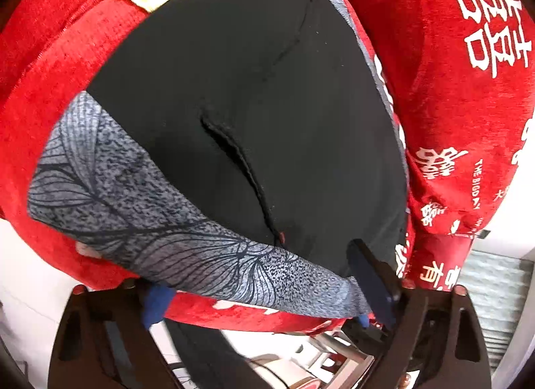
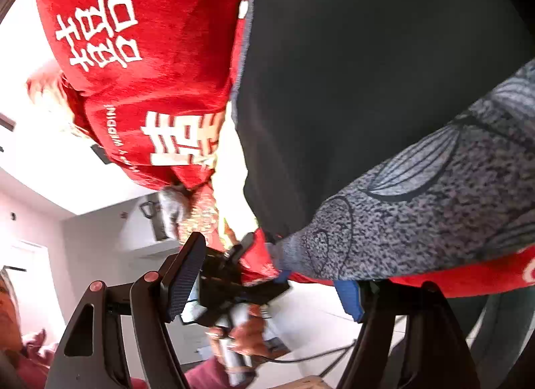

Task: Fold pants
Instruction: 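Grasp the grey waistband with the left gripper while the right gripper grasps it too, then lift the waistband with both grippers and fold it over toward the trouser legs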

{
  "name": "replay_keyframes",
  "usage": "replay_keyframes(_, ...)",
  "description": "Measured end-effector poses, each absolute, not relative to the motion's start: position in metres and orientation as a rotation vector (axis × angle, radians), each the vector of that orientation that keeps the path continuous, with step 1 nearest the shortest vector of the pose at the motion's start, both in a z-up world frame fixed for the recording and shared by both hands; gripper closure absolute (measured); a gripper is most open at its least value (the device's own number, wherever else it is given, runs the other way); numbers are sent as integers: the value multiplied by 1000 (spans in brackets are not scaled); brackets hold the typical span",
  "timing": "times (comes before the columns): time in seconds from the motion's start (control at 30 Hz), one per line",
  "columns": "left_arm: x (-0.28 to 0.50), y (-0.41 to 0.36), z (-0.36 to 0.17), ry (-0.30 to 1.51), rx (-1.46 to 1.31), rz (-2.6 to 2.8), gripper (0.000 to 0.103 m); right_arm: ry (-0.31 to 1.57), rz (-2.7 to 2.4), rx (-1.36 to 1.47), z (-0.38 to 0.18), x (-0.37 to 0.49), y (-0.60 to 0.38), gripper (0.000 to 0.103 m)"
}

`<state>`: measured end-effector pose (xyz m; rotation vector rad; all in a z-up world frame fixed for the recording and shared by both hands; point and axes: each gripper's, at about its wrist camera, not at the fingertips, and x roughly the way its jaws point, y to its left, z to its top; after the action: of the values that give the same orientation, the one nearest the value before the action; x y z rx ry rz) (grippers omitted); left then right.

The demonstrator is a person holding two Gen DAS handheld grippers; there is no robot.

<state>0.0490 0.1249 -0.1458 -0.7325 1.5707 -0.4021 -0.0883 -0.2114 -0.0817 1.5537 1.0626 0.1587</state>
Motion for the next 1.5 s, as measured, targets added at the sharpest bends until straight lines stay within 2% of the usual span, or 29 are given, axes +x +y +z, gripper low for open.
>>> replay_keyframes(0.07, 49, 130, -145, 1578, -694, -385, 27, 1078, 118, 1555, -92, -98, -217, 27)
replay_keyframes(0.13, 47, 134, -143, 1581, -640, -369, 43, 1077, 49, 1602, -107, -111, -225, 29)
replay_keyframes(0.17, 46, 134, -144, 1584, -613, -360, 49, 1065, 22, 1640, -113, -116, -228, 42)
replay_keyframes(0.2, 45, 135, -144, 1585, -591, -356, 58, 1045, -7, 1693, -119, -121, -231, 59)
replay_keyframes(0.23, 48, 140, -144, 1587, -582, -357, 67, 1032, -64, 1753, -124, -127, -235, 97)
replay_keyframes(0.3, 51, 144, -139, 1595, -594, -337, 68, 1059, -89, 1740, -120, -124, -237, 97)
replay_keyframes(0.37, 55, 143, -123, 1574, -602, -333, 68, 1135, -63, 1585, -95, -102, -239, 97)
replay_keyframes(0.5, 74, 133, -77, 1491, -553, -393, 68, 1164, 47, 1396, -43, -51, -260, 97)
replay_keyframes(0.67, 138, 94, -40, 1378, -509, -429, 68, 1191, 167, 1202, -6, 44, -299, 97)
replay_keyframes(0.83, 215, 53, -29, 1217, -404, -378, 68, 1287, 231, 1045, -28, 154, -323, 97)
replay_keyframes(0.93, 256, 32, -50, 1195, -360, -333, 68, 1302, 210, 1045, -61, 186, -337, 96)
replay_keyframes(0.97, 266, 27, -61, 1198, -337, -304, 66, 1307, 196, 1064, -73, 192, -340, 95)
replay_keyframes(1.03, 277, 21, -78, 1209, -299, -240, 50, 1319, 164, 1088, -98, 197, -342, 93)
replay_keyframes(1.17, 283, 15, -94, 1258, -237, -155, 50, 1332, 88, 1162, -124, 195, -343, 91)
replay_keyframes(1.23, 273, 15, -83, 1256, -194, -135, 50, 1336, 112, 1157, -113, 196, -340, 81)
replay_keyframes(1.33, 251, 8, -61, 1254, -74, -161, 49, 1318, 196, 1097, -78, 186, -340, 45)
replay_keyframes(1.37, 239, -1, -53, 1257, -29, -189, 47, 1302, 208, 1079, -64, 177, -343, 42)
replay_keyframes(1.4, 230, -9, -47, 1266, -4, -218, 33, 1291, 211, 1062, -53, 166, -347, 42)
replay_keyframes(1.43, 214, -24, -41, 1278, 17, -270, 25, 1282, 196, 1033, -38, 149, -355, 42)
replay_keyframes(1.5, 191, -49, -35, 1306, 40, -358, 25, 1269, 118, 1006, -19, 110, -376, 42)
